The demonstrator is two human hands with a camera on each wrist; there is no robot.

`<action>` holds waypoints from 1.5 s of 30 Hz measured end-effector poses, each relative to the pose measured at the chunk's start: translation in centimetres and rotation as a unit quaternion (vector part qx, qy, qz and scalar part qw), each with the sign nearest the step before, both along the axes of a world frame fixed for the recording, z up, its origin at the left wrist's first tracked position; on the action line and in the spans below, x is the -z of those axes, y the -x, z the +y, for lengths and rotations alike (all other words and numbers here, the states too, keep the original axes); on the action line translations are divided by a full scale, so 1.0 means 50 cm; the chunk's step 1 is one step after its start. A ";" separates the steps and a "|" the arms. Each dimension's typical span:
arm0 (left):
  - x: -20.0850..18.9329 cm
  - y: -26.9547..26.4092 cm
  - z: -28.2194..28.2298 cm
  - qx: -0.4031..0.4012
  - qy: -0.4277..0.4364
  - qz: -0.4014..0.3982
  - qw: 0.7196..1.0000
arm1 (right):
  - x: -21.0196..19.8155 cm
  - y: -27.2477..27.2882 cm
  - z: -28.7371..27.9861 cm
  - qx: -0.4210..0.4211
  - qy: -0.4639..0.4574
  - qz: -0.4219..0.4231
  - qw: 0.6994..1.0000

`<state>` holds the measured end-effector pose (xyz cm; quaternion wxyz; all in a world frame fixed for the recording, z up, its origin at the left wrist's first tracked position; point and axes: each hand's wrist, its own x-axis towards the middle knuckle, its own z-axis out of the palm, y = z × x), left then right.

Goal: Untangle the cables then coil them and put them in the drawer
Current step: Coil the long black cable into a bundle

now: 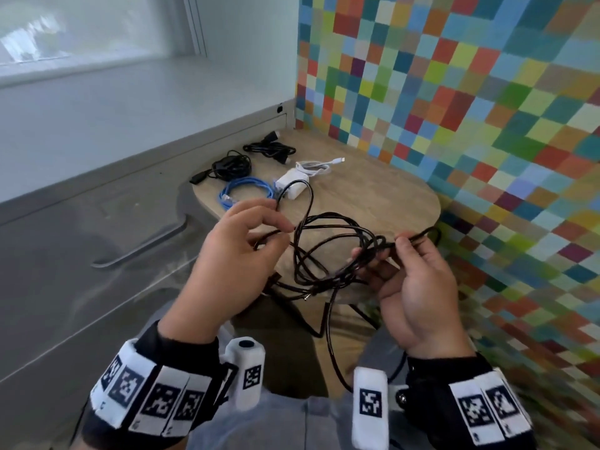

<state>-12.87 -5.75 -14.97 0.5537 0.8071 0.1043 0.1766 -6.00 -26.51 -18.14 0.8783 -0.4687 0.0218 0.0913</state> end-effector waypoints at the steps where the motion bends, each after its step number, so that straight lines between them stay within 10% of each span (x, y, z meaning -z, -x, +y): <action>1: 0.001 0.000 0.003 0.002 -0.027 0.006 1.000 | 0.002 -0.001 0.001 0.005 -0.009 0.006 1.000; 14: 0.024 -0.007 -0.067 0.163 -0.183 0.135 0.960 | -0.002 0.004 0.012 0.005 0.000 0.004 1.000; 20: 0.014 -0.008 -0.040 0.152 0.012 0.094 0.984 | -0.003 0.000 0.007 0.038 -0.018 0.006 0.999; 34: 0.017 -0.006 -0.016 0.213 0.162 0.087 0.960 | -0.001 -0.006 -0.008 0.056 -0.016 -0.034 0.998; 45: 0.032 -0.010 -0.061 0.161 -0.014 0.072 0.984 | 0.003 -0.001 -0.009 -0.027 0.017 -0.097 0.995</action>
